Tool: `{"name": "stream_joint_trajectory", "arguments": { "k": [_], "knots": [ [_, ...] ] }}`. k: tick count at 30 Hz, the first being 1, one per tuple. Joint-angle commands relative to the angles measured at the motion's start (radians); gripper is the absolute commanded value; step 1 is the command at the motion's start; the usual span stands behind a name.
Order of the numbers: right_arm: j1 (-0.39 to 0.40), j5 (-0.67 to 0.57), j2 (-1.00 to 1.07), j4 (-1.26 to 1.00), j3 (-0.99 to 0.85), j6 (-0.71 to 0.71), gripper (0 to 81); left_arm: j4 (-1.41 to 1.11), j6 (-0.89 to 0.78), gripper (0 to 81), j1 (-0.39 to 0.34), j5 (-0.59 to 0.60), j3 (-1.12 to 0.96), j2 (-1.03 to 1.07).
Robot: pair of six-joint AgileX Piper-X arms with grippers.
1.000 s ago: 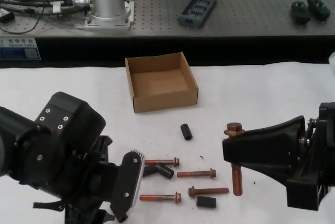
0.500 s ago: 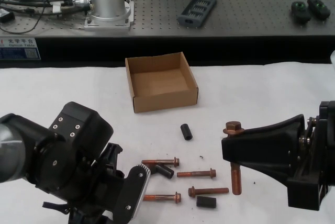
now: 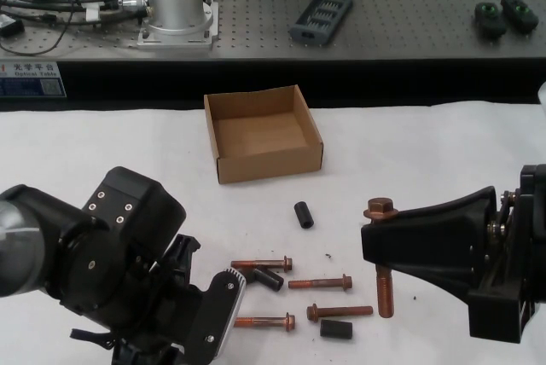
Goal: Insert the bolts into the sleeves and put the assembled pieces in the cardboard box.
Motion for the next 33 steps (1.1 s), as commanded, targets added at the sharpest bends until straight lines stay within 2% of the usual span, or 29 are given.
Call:
{"name": "stream_joint_trajectory", "arguments": {
  "k": [1,4,12,15,18,20,33],
  "knots": [
    [-0.005,-0.008,-0.011,-0.016,-0.004,0.001,1.1,-0.011,-0.023,24.6,-0.004,-0.009,-0.006,0.01],
    [-0.005,-0.006,-0.011,-0.016,-0.004,0.001,1.1,-0.004,-0.052,19.0,-0.004,0.01,-0.006,0.01],
    [-0.005,-0.006,-0.011,-0.016,-0.004,-0.002,1.1,0.023,-0.052,19.0,-0.016,0.059,-0.006,0.01],
    [-0.005,-0.006,-0.011,-0.016,-0.004,-0.002,1.1,0.023,-0.06,24.0,-0.017,0.062,-0.007,0.01],
    [-0.005,-0.006,-0.011,-0.016,-0.004,-0.002,1.1,0.023,-0.074,35.6,-0.017,0.066,-0.007,0.01],
    [-0.005,-0.006,-0.011,-0.016,-0.004,-0.002,1.1,0.023,-0.074,38.4,-0.017,0.065,-0.007,0.01],
    [-0.005,-0.006,-0.011,-0.016,-0.004,-0.002,1.1,0.023,-0.112,29.5,-0.028,0.092,-0.007,0.01]
  ]
}}
